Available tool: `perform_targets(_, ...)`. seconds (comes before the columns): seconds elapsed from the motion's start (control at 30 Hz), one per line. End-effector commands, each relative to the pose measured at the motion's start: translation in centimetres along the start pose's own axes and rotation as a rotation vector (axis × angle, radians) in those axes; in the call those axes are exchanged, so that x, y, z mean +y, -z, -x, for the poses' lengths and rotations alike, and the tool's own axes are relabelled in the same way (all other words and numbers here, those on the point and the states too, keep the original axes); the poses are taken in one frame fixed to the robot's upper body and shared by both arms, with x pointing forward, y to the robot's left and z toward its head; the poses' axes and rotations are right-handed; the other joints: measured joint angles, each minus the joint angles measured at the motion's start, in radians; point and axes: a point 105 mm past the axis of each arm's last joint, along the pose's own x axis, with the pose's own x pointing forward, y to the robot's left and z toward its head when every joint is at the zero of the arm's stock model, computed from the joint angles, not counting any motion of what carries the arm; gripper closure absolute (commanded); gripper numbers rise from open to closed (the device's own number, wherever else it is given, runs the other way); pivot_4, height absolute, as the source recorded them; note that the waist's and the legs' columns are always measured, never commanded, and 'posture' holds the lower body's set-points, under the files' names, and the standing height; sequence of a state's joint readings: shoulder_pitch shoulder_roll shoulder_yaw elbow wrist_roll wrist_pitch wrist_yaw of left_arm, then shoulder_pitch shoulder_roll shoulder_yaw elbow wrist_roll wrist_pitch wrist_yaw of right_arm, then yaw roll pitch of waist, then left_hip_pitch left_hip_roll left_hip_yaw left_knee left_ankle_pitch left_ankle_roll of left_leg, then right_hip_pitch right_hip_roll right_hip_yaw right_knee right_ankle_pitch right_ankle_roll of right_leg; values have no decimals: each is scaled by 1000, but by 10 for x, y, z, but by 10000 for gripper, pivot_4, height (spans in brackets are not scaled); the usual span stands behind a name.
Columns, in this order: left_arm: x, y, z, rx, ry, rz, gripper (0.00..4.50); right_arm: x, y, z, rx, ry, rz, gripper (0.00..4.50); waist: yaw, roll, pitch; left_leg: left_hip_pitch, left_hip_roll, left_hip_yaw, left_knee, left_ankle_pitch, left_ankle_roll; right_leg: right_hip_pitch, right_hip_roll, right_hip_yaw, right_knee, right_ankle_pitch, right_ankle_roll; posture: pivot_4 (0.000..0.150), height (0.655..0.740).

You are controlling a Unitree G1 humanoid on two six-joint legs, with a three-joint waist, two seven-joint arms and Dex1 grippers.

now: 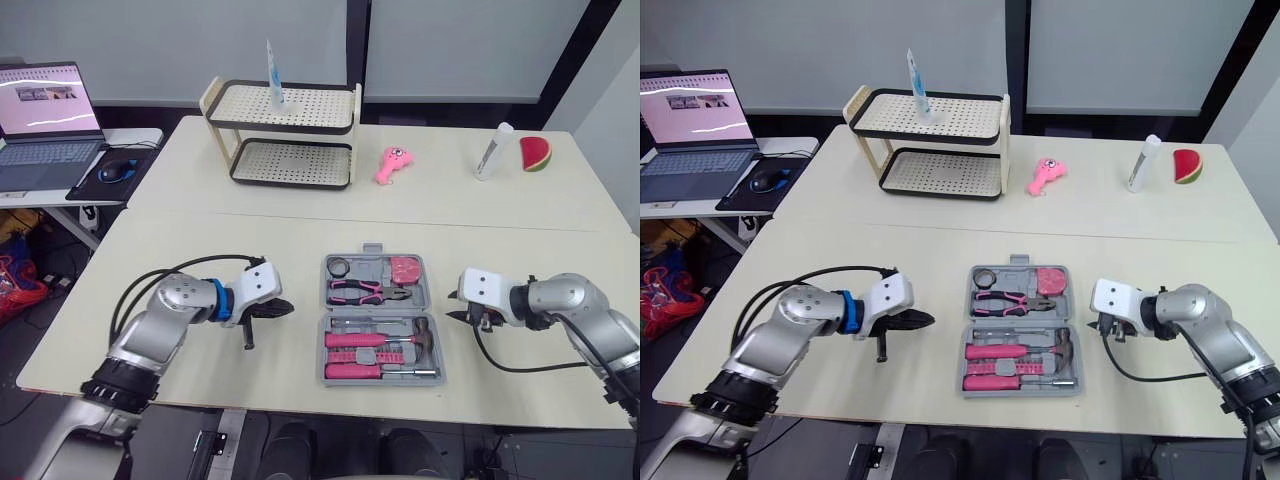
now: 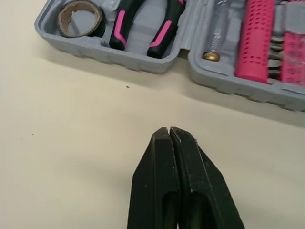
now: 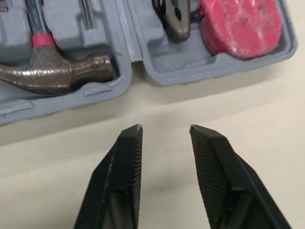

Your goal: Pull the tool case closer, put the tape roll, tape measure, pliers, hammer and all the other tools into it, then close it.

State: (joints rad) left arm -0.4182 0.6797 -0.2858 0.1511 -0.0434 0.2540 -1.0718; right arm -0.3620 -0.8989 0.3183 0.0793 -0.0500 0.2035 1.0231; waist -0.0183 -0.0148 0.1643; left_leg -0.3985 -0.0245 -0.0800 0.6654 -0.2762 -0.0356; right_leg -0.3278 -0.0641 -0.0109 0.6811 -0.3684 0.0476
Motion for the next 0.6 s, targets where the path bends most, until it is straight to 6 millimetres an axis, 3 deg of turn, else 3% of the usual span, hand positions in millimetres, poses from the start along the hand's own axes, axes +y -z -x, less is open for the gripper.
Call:
perform_targets(0.03, 2, -5, -15, 4, -7, -25, 45000, -5, -1, -1, 18, -7, 69, 35961, -1, 0, 0, 0, 0, 0, 0, 0, 0, 0, 0, 0, 0, 0, 0, 1500, 7400)
perform_targets(0.27, -4, -12, -42, 8, 13, -23, 45000, -1, -15, -20, -44, -25, 55, 44908, -9, 0, 0, 0, 0, 0, 0, 0, 0, 0, 0, 0, 0, 0, 0, 1500, 7400)
perform_targets(0.6, -13, -20, -63, 9, 70, -62, 45000, 11, -39, -31, -102, -66, 80, 44908, -6, 1, -1, 1, 0, -1, 1, 0, -1, 1, 0, 0, 1, 0, 0, 1500, 7400)
